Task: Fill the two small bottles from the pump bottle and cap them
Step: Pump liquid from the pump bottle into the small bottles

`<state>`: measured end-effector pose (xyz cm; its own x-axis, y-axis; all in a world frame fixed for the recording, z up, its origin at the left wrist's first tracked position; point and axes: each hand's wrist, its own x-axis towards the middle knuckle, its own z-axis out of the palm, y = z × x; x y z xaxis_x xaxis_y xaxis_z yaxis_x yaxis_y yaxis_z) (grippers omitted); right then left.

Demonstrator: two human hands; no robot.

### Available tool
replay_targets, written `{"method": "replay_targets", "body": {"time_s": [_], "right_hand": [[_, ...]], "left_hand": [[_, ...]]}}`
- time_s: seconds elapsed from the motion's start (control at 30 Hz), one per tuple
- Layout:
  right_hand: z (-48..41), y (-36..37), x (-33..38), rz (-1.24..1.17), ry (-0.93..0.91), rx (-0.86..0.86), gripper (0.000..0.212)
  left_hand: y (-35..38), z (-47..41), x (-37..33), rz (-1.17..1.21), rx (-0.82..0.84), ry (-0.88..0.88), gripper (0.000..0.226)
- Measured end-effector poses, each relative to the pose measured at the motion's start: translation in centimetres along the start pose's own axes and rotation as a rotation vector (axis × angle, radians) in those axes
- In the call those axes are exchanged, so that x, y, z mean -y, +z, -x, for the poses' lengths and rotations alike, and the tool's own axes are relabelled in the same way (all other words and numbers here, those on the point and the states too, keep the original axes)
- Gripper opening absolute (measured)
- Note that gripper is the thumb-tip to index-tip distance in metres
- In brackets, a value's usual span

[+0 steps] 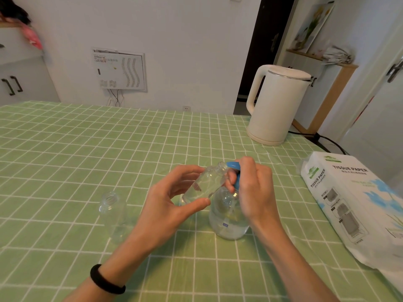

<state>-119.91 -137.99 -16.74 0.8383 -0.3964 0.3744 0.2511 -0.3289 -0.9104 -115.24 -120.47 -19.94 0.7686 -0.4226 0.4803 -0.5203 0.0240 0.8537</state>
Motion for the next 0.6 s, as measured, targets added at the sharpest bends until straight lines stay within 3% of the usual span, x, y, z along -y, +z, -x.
{"method": "replay_targets", "body": {"time_s": [0.6], "right_hand": [[0.05,-0.03,-0.15,0.014,0.018,-0.015,0.052]], "left_hand": [[0.07,0.16,0.33,-0.017,0.002,-0.027,0.055]]}}
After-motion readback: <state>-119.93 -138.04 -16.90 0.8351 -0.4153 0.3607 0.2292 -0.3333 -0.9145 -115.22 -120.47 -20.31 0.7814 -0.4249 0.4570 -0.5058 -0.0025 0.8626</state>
